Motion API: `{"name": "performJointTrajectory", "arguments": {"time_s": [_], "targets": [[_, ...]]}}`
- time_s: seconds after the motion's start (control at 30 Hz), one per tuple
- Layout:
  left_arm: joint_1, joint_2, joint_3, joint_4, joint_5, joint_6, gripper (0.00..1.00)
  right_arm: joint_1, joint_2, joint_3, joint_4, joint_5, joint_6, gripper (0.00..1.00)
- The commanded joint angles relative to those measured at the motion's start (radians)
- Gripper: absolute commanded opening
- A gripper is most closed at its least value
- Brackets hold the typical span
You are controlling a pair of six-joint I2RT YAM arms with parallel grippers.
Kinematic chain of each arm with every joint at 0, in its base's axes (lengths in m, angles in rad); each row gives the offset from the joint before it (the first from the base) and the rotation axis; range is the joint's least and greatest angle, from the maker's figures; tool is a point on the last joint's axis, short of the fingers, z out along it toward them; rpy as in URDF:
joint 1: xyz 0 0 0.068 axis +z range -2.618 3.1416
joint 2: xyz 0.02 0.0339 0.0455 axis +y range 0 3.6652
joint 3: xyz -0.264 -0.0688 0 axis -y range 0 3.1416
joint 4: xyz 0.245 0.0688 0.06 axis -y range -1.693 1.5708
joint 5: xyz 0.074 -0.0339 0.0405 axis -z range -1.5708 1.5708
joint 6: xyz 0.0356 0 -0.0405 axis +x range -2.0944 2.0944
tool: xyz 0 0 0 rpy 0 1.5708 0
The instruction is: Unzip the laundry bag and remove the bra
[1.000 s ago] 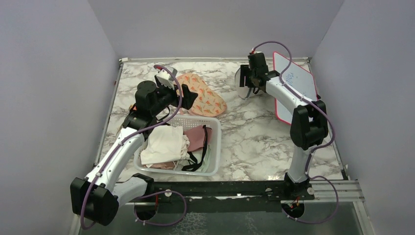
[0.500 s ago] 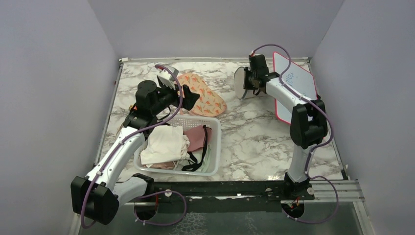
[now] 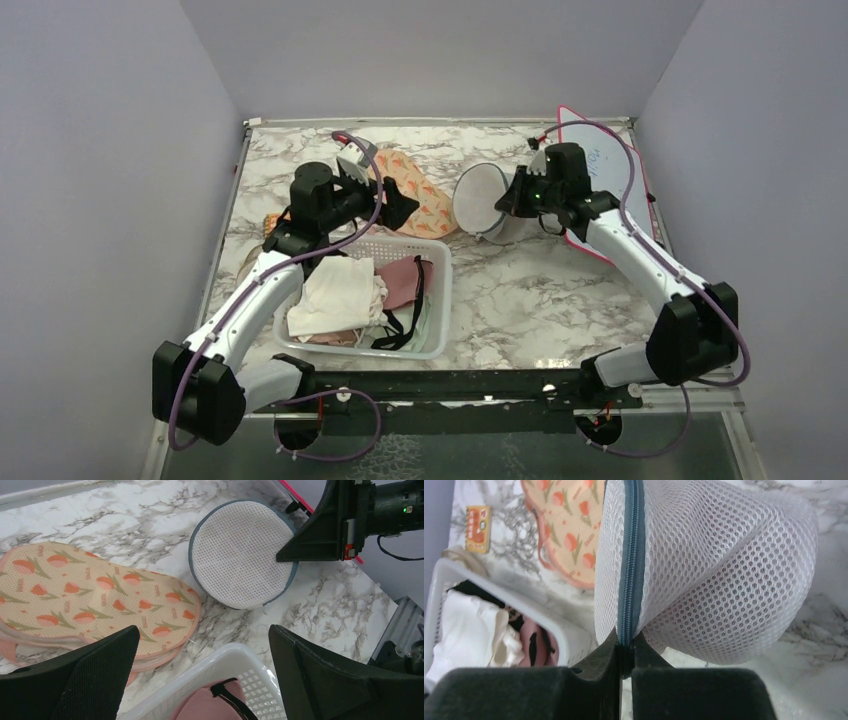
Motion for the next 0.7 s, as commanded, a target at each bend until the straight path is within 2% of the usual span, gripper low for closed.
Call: {"name": "performJointTrajectory", "arguments": {"time_s": [0.0,0.1,0.23,0.4,0.53,0.67], "targets": [[-0.056,0.008,0.004,0.027,0.05,0.011,0.99,0.003,-0.15,-0.107,-0.002,-0.104,0.043,0.01],[-0.124,0.005,-0.014,0.046,0.037,0.046,0.99,0.002,-0.248,-0.159,-0.043,-0.111,0.049,0.01],[-0.272,-0.036,-0.105,0.137,-0.01,0.151,0.99,0.003,-0.373,-0.199,-0.111,-0.09,0.066,0.01],[-0.488,-0.108,-0.239,0.245,-0.11,0.339,0.99,0.003,-0.472,-0.312,-0.065,-0.231,0.142,0.01],[-0.639,-0.121,-0.292,0.235,-0.185,0.6,0.96,0.003,-0.494,-0.32,-0.089,-0.267,0.137,0.01],[-0.782,-0.118,-0.301,0.164,-0.258,1.003,0.85,0.003,-0.515,-0.278,-0.154,-0.222,0.086,0.01]]}}
